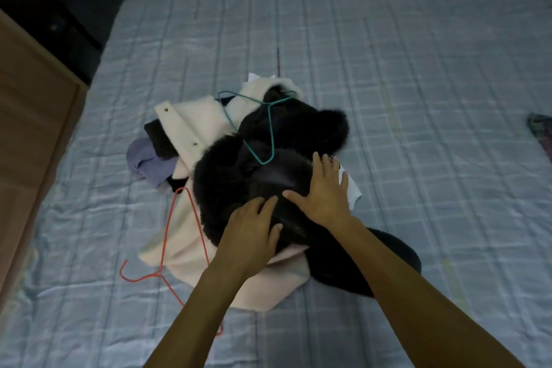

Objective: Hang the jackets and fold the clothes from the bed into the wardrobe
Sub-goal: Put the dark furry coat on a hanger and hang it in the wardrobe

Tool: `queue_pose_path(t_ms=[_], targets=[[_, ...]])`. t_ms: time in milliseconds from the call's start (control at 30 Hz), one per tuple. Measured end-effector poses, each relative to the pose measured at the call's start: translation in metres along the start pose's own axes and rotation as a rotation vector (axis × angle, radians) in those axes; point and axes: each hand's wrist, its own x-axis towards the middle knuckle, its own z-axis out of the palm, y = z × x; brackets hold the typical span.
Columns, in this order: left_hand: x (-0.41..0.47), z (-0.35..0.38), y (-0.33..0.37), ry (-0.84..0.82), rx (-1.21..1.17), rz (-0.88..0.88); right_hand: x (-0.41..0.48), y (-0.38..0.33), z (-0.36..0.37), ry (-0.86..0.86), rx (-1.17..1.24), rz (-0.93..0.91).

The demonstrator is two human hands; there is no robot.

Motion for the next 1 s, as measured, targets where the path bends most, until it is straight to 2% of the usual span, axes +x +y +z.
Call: queue_pose_path(t_ms=[200, 333, 467, 533, 600, 700, 800, 833, 1000], targets=[[-0.005, -0.002, -0.016, -0.035, 0.036, -0.025, 0.021, 0.011, 0.019, -0.212, 0.17, 0.21], [-0.006, -0.01, -0.019, -0.029, 0.061, -0.018, -0.002, 0.007, 0.02, -0.425, 0.054, 0.149], [-0.011, -0.021, -0.01, -0.023, 0.051, 0.002, -0.036, -0.006, 0.02, -0.302, 0.15, 0.007], [-0.019, -0.026, -0.003, -0.019, -0.04, -0.048, -0.054, -0.019, 0.014, -0.289, 0.197, -0.046], [-0.026, -0.032, 0.005, -0.008, -0.178, -0.138, -0.07, -0.03, 0.009, -0.25, 0.128, -0.11], [-0.034, -0.049, 0.025, 0.061, -0.512, -0.421, -0.096, -0.05, -0.007, -0.152, -0.014, -0.238], [-0.037, -0.066, 0.041, 0.054, -1.084, -0.747, -0.121, -0.071, -0.024, -0.072, -0.037, -0.354], [-0.039, -0.072, 0.046, 0.055, -1.178, -0.802, -0.13, -0.078, -0.032, -0.064, -0.036, -0.368], [-0.053, -0.103, 0.062, 0.181, -1.094, -0.852, -0.17, -0.099, -0.062, 0.017, 0.113, -0.366]])
